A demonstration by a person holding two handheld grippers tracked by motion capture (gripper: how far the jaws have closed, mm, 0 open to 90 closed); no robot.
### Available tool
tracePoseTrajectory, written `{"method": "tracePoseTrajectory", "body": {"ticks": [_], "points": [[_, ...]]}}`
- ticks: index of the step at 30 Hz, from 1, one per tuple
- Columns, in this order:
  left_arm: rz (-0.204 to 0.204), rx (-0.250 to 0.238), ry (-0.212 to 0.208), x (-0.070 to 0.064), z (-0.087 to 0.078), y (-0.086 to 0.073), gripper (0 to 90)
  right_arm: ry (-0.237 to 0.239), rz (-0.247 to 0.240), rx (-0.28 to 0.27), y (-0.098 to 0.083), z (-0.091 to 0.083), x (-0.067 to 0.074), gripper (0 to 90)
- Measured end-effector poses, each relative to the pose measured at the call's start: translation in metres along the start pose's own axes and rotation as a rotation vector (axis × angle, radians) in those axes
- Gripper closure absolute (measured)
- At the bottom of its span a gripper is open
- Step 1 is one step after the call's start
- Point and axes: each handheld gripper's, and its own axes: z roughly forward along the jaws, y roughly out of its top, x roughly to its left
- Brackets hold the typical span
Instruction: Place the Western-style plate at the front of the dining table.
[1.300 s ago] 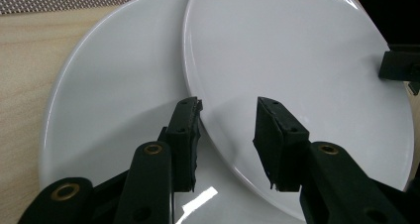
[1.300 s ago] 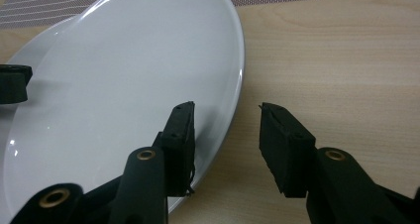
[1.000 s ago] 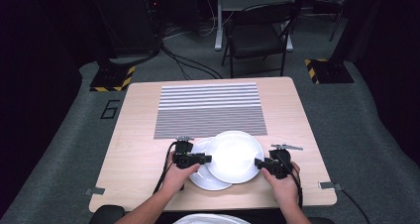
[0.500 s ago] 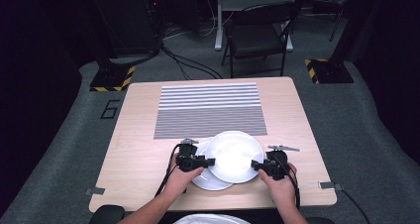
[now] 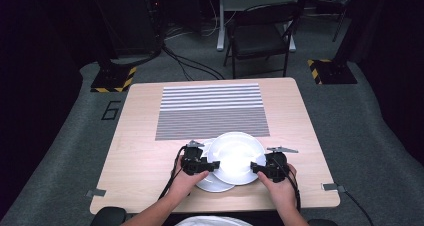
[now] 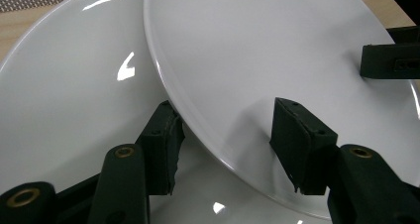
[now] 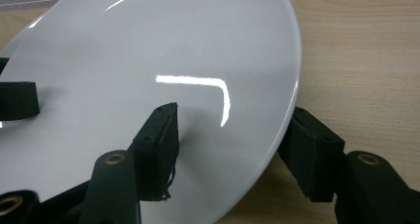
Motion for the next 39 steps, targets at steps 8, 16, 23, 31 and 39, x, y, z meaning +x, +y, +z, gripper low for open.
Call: {"method": "tracePoseTrajectory", "body": {"ticks": [8,16,23,31,39], "points": [[-0.002,0.006,-0.004,0.001,0.000,0.000,45.8,-0.006,-0.005,-0.002,-0.001,0.000,0.002,40.4],[-0.007,0.004,-0.006,0.001,-0.001,0.000,46.3,-0.008,-0.019,0.007,-0.001,-0.001,0.004,40.5],[-0.011,-0.005,-0.009,0.003,-0.005,0.002,46.4,-0.002,-0.002,0.003,0.000,-0.003,0.006,40.7],[-0.021,-0.025,-0.011,0.004,-0.011,0.006,46.6,0.011,-0.009,-0.013,0.004,-0.007,0.009,41.1],[-0.017,-0.044,0.004,0.006,-0.017,0.011,47.4,0.025,-0.024,-0.012,0.010,-0.008,0.015,41.1]]}}
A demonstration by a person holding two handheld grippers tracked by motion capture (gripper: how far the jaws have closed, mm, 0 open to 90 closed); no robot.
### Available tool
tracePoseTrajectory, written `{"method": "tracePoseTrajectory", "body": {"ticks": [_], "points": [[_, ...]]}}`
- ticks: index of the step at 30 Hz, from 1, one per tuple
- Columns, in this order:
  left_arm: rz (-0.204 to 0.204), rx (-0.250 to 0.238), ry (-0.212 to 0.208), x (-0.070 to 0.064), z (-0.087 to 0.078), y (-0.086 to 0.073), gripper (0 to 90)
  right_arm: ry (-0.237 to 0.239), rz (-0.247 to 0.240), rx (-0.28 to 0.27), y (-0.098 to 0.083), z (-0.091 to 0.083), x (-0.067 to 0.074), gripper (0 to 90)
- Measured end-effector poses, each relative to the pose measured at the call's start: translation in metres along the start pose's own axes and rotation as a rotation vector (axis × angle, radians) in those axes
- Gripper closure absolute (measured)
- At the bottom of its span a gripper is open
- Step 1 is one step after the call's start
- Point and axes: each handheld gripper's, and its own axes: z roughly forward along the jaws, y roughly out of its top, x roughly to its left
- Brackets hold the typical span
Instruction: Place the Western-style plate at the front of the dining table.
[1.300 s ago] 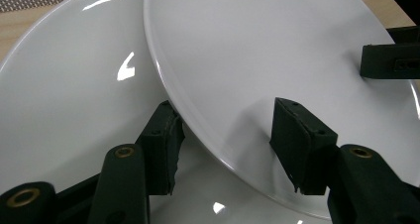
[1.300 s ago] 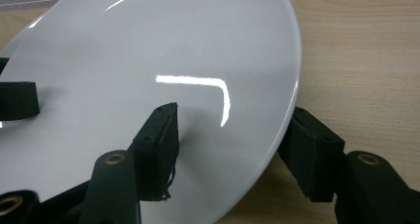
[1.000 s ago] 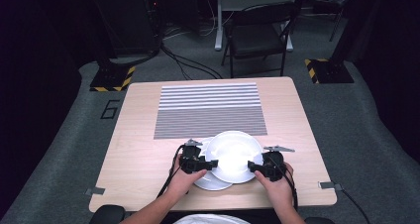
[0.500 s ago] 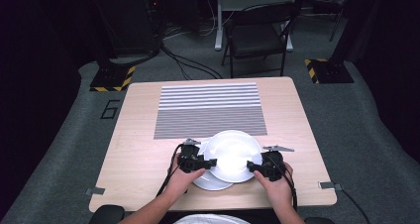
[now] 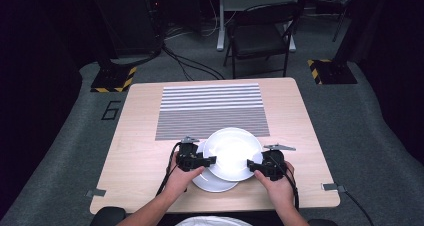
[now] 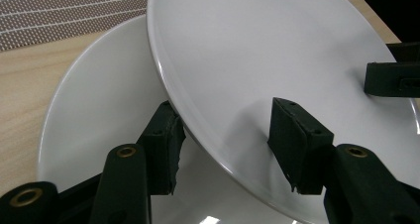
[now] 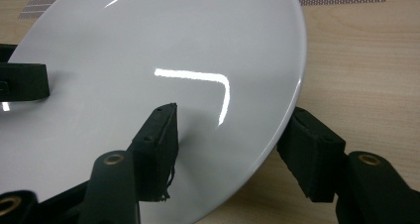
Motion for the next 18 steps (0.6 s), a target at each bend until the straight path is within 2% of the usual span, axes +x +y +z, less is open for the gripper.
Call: {"method": "tracePoseTrajectory", "body": {"ticks": [3,18], "points": [[0.000,-0.002,-0.001,0.001,-0.003,0.001,47.4,0.000,-0.017,-0.007,0.003,-0.001,0.002,41.1],[-0.013,-0.034,0.021,0.011,-0.015,0.012,48.0,0.024,-0.016,-0.013,0.018,0.004,0.013,41.1]]}}
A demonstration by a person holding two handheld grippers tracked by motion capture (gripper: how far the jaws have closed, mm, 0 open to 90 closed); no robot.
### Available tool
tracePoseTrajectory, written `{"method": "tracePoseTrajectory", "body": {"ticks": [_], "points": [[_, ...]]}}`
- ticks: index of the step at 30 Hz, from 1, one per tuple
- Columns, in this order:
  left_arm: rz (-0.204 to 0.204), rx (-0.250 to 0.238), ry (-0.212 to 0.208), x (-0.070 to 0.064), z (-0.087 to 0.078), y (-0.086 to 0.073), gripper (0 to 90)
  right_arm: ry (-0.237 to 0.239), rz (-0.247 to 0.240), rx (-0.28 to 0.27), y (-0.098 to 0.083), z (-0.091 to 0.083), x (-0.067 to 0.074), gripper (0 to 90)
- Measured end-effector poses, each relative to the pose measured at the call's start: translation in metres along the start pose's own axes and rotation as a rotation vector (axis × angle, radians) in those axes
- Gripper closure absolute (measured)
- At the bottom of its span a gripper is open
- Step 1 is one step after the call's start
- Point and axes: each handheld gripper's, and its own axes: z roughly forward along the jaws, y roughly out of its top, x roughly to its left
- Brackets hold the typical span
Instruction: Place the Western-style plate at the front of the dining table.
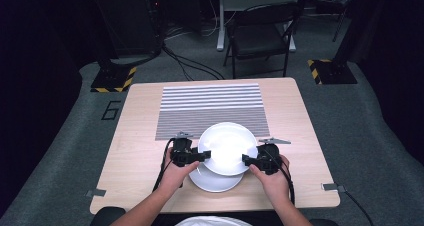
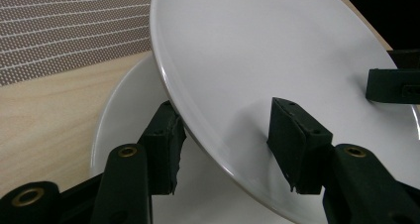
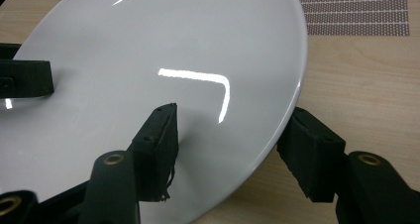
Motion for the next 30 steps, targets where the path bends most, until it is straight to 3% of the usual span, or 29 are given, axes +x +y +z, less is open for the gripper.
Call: {"method": "tracePoseTrajectory", "body": {"ticks": [18,30], "points": [[-0.017,-0.023,0.019,0.012,-0.008,0.013,48.2,0.018,-0.031,-0.018,0.020,0.009,0.008,41.1],[-0.026,-0.033,0.026,0.018,-0.010,0.023,48.5,0.026,-0.025,-0.013,0.031,0.013,0.011,41.1]]}}
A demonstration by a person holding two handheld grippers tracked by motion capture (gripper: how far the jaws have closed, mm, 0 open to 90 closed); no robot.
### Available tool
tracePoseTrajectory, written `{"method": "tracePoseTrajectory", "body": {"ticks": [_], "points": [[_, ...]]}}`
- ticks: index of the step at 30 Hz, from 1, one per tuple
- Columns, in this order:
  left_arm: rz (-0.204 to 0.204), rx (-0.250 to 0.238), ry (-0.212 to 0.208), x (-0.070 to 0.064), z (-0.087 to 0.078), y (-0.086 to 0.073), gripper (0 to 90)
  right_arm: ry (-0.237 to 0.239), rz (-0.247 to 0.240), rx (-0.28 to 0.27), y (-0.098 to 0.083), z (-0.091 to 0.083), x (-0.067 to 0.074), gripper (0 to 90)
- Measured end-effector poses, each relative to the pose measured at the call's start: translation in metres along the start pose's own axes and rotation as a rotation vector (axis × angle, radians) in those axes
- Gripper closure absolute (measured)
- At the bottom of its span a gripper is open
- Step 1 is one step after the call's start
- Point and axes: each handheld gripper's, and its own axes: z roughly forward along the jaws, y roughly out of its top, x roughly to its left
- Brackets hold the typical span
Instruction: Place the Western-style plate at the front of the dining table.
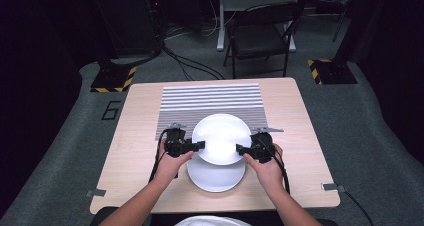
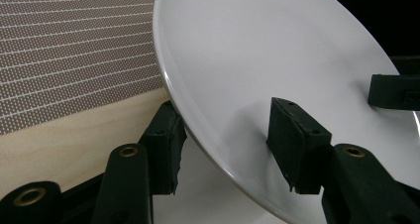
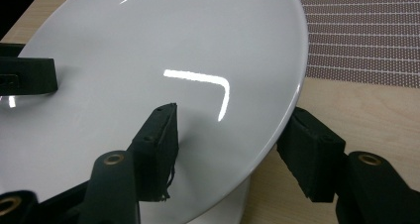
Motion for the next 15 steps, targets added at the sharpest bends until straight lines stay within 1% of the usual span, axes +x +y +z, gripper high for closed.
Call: {"method": "tracePoseTrajectory", "body": {"ticks": [1,5,7,8,10,11,12,15], "points": [[-0.002,0.002,0.001,0.000,0.000,0.001,48.5,0.000,-0.006,-0.005,0.001,0.001,0.000,41.1],[0.004,0.005,0.008,0.002,0.000,0.004,49.0,0.001,-0.002,0.004,0.004,0.002,0.000,41.1],[0.001,0.002,0.014,0.003,0.000,0.006,49.1,0.000,-0.017,0.002,0.006,0.004,0.000,41.1],[0.004,0.001,0.018,0.004,0.000,0.007,49.1,0.003,-0.011,0.005,0.007,0.005,0.001,41.1],[0.002,-0.001,0.019,0.005,-0.001,0.008,49.2,0.006,-0.006,0.009,0.008,0.005,0.002,41.1],[-0.002,-0.001,0.018,0.005,-0.001,0.009,49.3,0.004,-0.015,0.004,0.009,0.006,0.001,41.1],[-0.005,-0.002,0.017,0.006,-0.001,0.011,49.2,0.006,-0.011,0.002,0.010,0.006,0.002,41.1],[-0.007,-0.004,0.017,0.008,-0.002,0.014,49.3,0.011,-0.018,0.002,0.013,0.007,0.002,41.1]]}}
